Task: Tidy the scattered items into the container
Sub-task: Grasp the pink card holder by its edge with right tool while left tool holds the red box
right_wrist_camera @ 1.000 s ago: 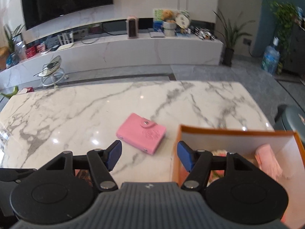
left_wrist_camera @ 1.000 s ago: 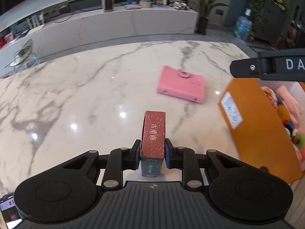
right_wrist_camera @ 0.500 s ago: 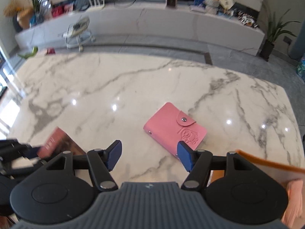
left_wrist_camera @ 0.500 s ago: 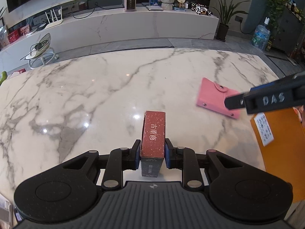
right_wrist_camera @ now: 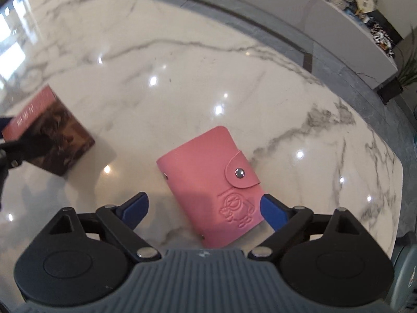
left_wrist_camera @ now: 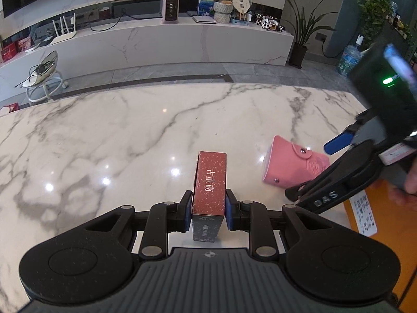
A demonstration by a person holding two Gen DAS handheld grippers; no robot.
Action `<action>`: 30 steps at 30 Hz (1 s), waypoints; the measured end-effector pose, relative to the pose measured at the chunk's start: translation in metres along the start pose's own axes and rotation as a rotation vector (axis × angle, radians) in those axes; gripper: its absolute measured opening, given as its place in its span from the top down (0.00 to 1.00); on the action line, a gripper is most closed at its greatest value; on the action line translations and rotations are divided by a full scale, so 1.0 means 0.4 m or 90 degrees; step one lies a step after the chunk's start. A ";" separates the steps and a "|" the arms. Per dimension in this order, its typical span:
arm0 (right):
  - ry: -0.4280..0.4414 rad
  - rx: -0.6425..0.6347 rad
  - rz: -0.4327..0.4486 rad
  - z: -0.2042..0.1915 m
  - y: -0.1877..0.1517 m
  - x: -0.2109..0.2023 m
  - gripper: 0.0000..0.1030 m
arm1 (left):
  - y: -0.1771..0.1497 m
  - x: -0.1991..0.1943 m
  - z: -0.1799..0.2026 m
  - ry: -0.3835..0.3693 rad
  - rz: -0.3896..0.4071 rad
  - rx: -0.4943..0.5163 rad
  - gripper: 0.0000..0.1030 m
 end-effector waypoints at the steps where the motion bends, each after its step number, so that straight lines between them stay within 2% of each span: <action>1: -0.004 -0.006 -0.011 0.005 0.005 0.013 0.08 | 0.003 0.002 0.000 -0.003 0.002 -0.001 0.73; 7: 0.010 0.018 -0.061 0.039 0.028 0.071 0.07 | 0.011 0.010 -0.014 -0.017 0.009 -0.018 0.73; 12: 0.021 0.039 -0.072 0.045 0.038 0.084 0.00 | 0.007 0.019 -0.012 -0.016 0.008 -0.011 0.73; 21: 0.054 0.077 -0.085 0.068 0.046 0.093 0.00 | -0.015 0.019 -0.012 -0.013 -0.004 -0.021 0.72; 25: 0.054 0.078 -0.094 0.048 0.037 0.082 0.00 | -0.021 0.010 -0.023 -0.012 -0.008 -0.028 0.72; 28: 0.045 0.090 -0.081 0.022 0.014 0.056 0.10 | -0.031 -0.002 -0.029 -0.009 -0.011 -0.032 0.72; 29: 0.038 0.097 -0.074 0.015 0.008 0.043 0.19 | -0.036 -0.007 -0.032 -0.008 -0.012 -0.034 0.72; 30: 0.034 0.104 -0.066 0.008 0.001 0.029 0.20 | -0.042 -0.013 -0.035 -0.007 -0.014 -0.037 0.72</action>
Point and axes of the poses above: each gripper's, at about its wrist camera, not at the fingertips, and x roughly the way its jaws point, z to its right, y to its top, the point moved 1 cm from there along x, roughly the way its jaws point, and after that the axes turned 4 degrees about -x, right-handed, at the moved point
